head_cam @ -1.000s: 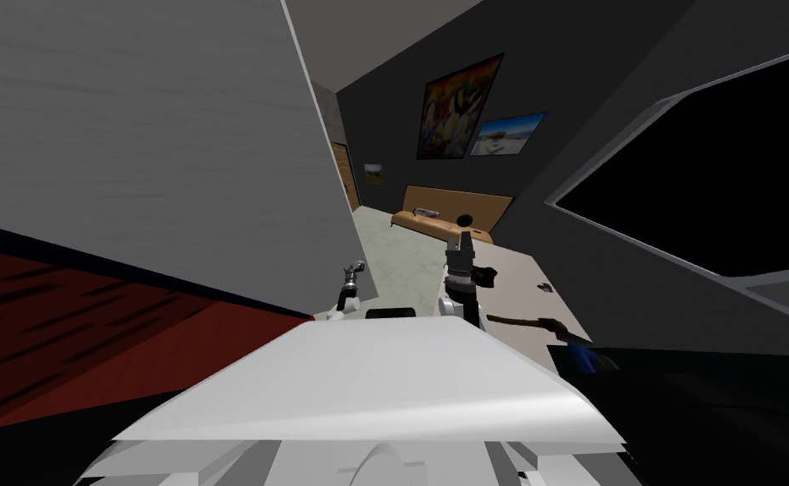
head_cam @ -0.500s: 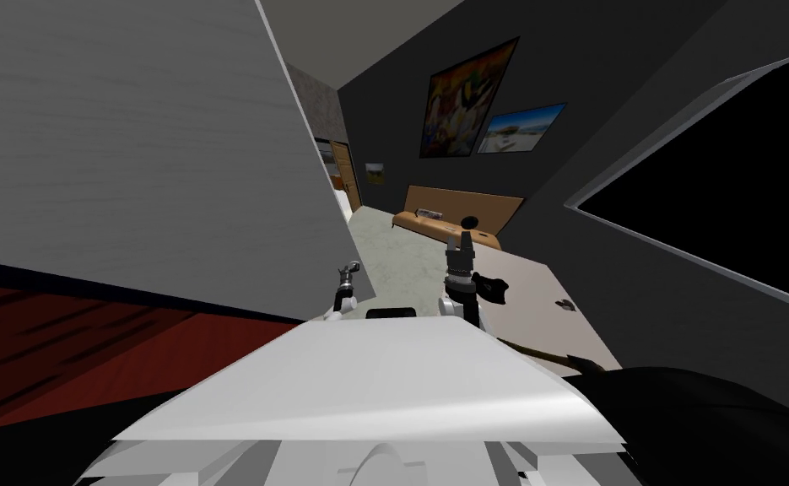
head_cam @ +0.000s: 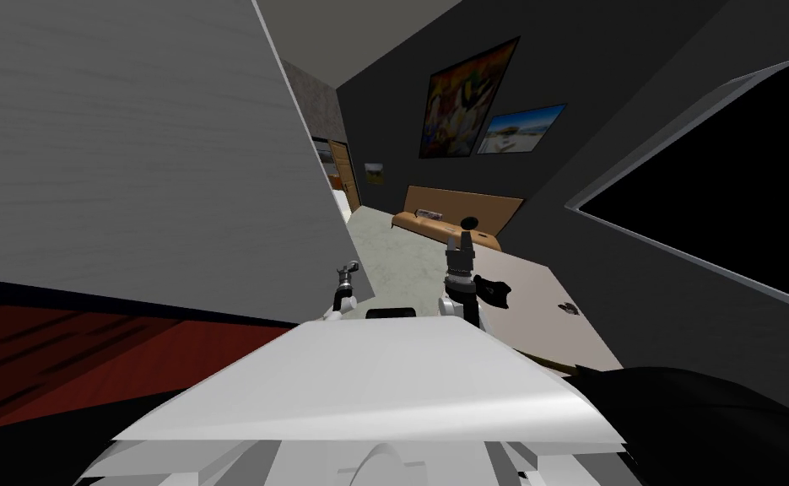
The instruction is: Push the door open
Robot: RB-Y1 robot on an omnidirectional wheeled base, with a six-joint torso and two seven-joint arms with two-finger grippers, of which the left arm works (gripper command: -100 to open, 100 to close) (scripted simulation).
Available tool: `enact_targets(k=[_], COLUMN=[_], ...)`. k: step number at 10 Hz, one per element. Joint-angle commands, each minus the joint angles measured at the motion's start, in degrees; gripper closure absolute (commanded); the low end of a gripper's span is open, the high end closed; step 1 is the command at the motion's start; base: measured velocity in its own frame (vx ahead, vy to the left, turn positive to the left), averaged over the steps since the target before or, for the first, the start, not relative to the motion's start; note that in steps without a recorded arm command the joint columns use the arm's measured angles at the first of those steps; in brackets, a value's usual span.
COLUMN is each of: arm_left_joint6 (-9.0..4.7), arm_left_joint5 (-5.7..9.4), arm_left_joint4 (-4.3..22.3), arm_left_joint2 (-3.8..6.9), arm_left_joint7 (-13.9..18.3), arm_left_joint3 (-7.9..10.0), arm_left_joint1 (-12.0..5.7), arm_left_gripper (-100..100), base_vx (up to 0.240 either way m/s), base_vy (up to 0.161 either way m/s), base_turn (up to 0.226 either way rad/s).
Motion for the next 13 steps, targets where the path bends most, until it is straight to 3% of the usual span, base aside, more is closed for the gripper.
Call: enact_targets(k=[1,7,13], arm_left_joint6=[-0.23,-0.23,-0.29], arm_left_joint5=[0.08,0.08,1.81], arm_left_joint4=[0.2,0.2,0.0], arm_left_joint2=[0.28,0.28,0.29], arm_left_joint7=[0.1,0.1,-1.2], arm_left_joint3=[0.22,0.22,2.17], arm_left_joint1=[-0.14,-0.14,0.26], arm_left_gripper=[100,100,100], base_vx=[0.008,0.000,0.097], base_vy=[-0.003,0.000,-0.001], base_turn=[-0.024,0.000,-0.009])
